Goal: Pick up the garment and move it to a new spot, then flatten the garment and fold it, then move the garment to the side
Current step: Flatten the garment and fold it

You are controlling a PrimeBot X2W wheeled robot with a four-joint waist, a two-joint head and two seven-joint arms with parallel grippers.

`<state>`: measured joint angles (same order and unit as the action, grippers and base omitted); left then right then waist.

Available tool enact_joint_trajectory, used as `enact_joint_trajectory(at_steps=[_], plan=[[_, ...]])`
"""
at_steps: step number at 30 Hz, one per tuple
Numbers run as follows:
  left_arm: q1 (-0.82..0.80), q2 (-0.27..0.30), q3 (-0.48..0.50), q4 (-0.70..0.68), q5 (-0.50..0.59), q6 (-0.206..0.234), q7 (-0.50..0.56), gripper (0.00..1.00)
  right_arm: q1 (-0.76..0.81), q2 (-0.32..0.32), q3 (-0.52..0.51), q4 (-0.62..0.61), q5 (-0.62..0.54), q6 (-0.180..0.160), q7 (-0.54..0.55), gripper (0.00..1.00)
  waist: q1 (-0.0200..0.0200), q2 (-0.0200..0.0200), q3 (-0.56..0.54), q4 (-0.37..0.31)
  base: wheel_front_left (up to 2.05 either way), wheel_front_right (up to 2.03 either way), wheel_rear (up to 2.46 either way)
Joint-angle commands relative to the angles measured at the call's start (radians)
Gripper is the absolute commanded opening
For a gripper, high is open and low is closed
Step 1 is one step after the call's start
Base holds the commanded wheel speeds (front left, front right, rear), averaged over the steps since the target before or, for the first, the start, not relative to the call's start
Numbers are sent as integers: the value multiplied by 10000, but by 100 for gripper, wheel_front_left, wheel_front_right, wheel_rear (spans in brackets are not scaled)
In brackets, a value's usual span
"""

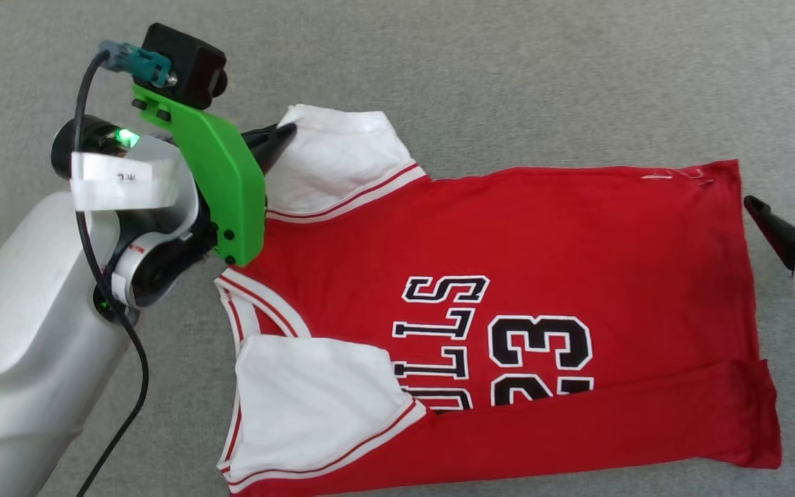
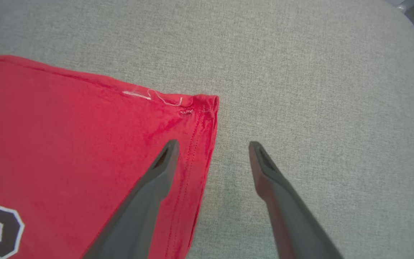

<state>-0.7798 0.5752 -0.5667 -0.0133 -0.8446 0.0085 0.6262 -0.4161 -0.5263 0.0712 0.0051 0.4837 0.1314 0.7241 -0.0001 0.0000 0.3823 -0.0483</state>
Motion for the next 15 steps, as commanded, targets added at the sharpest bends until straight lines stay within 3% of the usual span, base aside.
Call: enact_joint_trajectory(at_steps=[1, 7, 15], plan=[[184, 86, 28, -298, 66, 119, 30, 0, -339, -120, 64, 176, 70, -7, 194, 100, 1, 0, 402, 394, 0, 0, 0], [393, 190, 1, -1279, 196, 369, 30, 0, -1315, -383, 481, 1228, 24, -7, 725, 100, 1, 0, 743, 796, 0, 0, 0], [533, 124, -92, -1709, 261, 460, -86, 0, -1822, -605, 1242, 2449, -148, -7, 583, 100, 1, 0, 978, 1116, 0, 0, 0]])
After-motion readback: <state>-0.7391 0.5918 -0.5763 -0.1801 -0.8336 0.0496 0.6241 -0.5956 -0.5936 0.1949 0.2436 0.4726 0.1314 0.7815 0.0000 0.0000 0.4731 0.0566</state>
